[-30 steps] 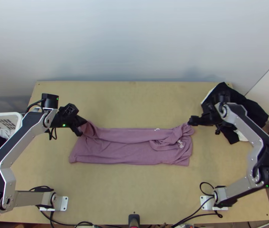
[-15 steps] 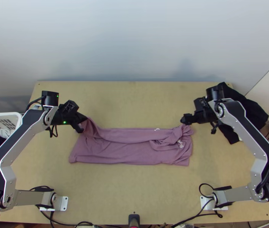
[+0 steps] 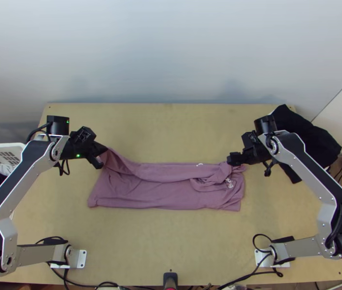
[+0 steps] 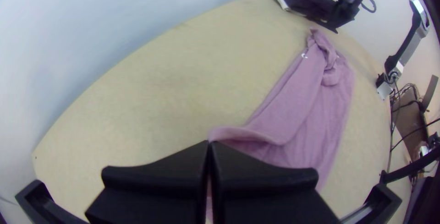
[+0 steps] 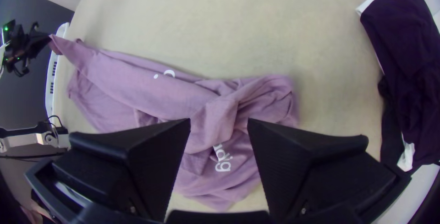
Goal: Fold the t-shirt
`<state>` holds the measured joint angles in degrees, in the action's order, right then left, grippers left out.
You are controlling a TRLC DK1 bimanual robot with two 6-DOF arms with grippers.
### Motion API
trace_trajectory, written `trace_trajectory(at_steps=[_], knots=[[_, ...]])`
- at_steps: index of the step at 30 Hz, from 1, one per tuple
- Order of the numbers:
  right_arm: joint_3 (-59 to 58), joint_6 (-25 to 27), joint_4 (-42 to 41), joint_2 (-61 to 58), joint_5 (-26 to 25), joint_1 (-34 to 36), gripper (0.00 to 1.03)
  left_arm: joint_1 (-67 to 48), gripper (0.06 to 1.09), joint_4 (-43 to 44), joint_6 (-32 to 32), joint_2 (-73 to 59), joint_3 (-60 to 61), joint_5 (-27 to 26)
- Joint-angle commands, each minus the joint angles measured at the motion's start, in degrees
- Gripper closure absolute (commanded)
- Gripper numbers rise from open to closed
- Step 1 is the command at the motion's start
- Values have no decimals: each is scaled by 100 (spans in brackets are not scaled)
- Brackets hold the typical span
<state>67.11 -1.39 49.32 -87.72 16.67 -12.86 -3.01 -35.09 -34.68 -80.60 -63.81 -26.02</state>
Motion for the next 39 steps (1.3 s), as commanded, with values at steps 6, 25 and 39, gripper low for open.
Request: trace_trajectory(at_steps=[6, 25, 39], knots=[[-330, -72, -151, -166, -181, -85, 44, 54, 105, -33, -13, 194, 97, -8], [-515, -63, -625, -368, -375, -269, 59, 98, 105, -33, -13, 150, 97, -8], [-559, 33, -845, -377, -427, -507, 97, 134, 105, -24, -48, 132, 150, -8]])
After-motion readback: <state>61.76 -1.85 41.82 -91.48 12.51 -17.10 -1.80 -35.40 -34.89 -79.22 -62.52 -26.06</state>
